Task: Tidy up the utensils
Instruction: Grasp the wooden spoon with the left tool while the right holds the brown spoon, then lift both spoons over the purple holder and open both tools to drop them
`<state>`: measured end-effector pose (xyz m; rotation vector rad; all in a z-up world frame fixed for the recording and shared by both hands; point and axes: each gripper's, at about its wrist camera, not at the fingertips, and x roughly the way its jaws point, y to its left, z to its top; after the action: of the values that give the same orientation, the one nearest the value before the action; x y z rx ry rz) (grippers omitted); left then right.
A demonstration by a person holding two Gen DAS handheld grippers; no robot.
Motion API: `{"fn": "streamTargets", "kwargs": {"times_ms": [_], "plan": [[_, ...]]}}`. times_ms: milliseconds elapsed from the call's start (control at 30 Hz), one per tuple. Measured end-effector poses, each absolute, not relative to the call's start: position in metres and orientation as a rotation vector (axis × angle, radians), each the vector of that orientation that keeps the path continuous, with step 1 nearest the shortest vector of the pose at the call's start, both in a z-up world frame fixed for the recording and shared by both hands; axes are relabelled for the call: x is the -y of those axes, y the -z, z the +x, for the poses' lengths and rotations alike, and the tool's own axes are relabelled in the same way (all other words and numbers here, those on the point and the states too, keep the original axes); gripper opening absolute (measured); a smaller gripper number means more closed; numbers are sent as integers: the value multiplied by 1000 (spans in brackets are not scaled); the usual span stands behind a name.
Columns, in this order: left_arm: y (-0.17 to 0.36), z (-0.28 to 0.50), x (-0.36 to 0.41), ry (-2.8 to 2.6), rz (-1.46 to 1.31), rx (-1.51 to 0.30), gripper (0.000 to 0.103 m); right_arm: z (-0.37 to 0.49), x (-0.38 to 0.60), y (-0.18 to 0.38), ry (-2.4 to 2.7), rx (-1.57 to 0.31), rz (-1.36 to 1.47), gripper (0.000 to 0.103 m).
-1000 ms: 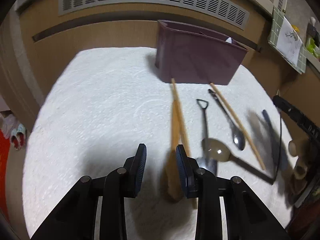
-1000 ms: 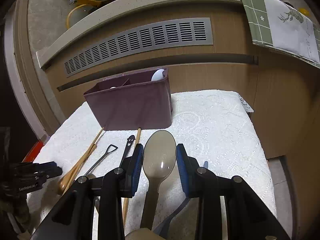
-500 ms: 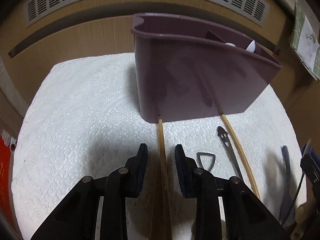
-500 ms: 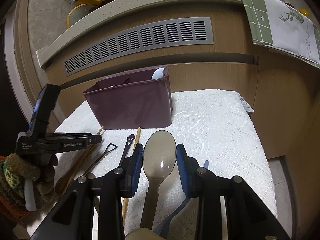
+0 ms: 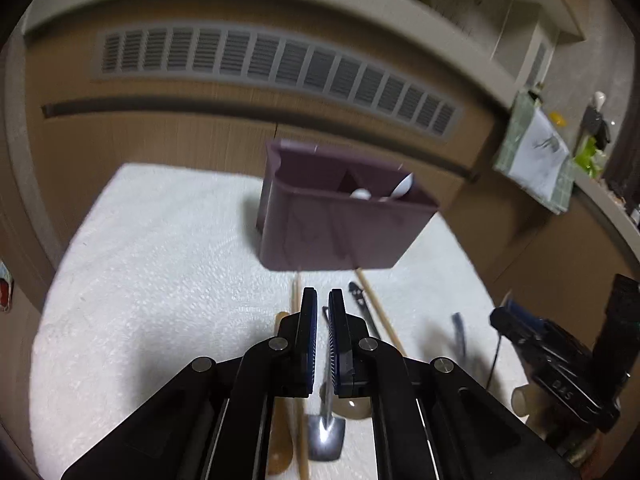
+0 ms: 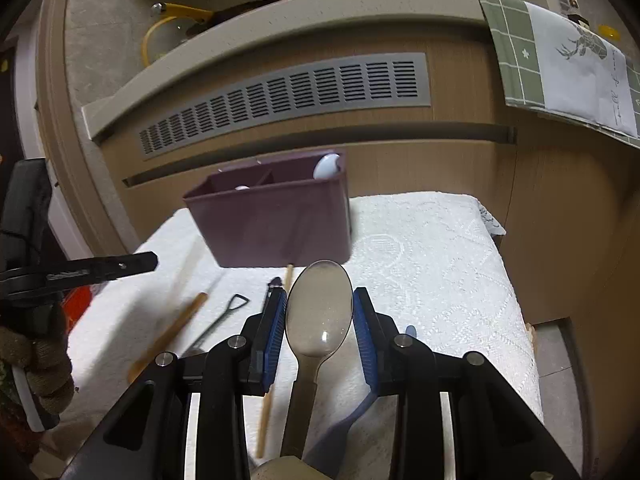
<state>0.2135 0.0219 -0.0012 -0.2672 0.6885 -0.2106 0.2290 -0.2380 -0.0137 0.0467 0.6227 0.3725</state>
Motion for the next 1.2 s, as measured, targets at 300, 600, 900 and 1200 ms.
{"fn": "streamTargets", "kwargs": {"times_ms": [300, 600, 900, 1200], "plan": [[18, 213, -20, 237, -266, -800, 7, 214, 228, -2, -362, -622, 2, 31], [62, 253, 3, 234, -155, -869, 12, 215, 228, -1, -338, -615, -27, 31], [79, 258, -1, 192, -43, -971, 12, 220, 235, 6, -342, -623, -9, 31], [82, 272, -7, 136, -40, -1000, 14, 224, 232, 12, -342, -635, -5, 31]]}}
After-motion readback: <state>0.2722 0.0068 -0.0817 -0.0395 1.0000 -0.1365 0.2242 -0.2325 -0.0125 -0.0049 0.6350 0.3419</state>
